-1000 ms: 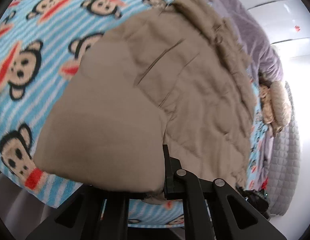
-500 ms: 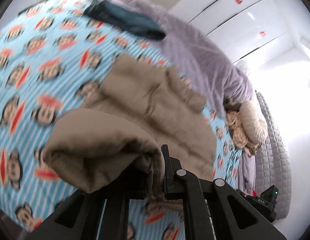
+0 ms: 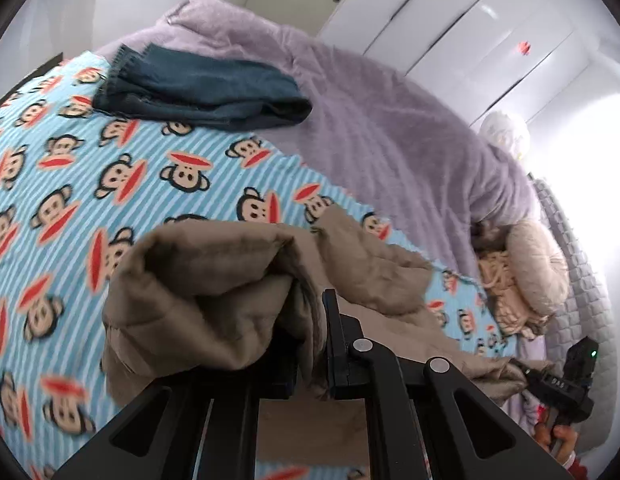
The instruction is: Fold large clothes
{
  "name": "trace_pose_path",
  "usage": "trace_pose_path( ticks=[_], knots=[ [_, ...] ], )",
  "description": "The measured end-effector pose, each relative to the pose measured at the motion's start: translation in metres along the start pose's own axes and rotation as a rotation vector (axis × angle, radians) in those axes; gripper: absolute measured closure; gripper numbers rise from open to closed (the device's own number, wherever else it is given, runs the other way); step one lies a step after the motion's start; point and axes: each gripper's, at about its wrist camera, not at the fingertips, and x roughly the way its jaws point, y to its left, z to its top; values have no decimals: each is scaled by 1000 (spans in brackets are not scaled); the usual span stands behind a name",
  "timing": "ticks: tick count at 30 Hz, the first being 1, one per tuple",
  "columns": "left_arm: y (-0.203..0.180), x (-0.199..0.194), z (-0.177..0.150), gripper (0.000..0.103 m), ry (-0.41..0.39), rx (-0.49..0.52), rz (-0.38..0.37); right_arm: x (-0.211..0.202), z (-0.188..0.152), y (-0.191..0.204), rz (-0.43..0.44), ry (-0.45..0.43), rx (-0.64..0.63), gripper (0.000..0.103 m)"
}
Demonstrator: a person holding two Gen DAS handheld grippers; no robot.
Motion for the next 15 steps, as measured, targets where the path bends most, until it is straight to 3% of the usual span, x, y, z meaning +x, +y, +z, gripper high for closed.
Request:
trace_pose_path(
  ticks=[8, 15],
  knots=[
    [26, 107, 28, 91, 131, 43, 94, 91, 43, -21, -78, 40, 40, 96],
    [31, 141, 28, 91, 146, 44, 126, 145, 46, -46, -104, 81, 107, 95]
  ],
)
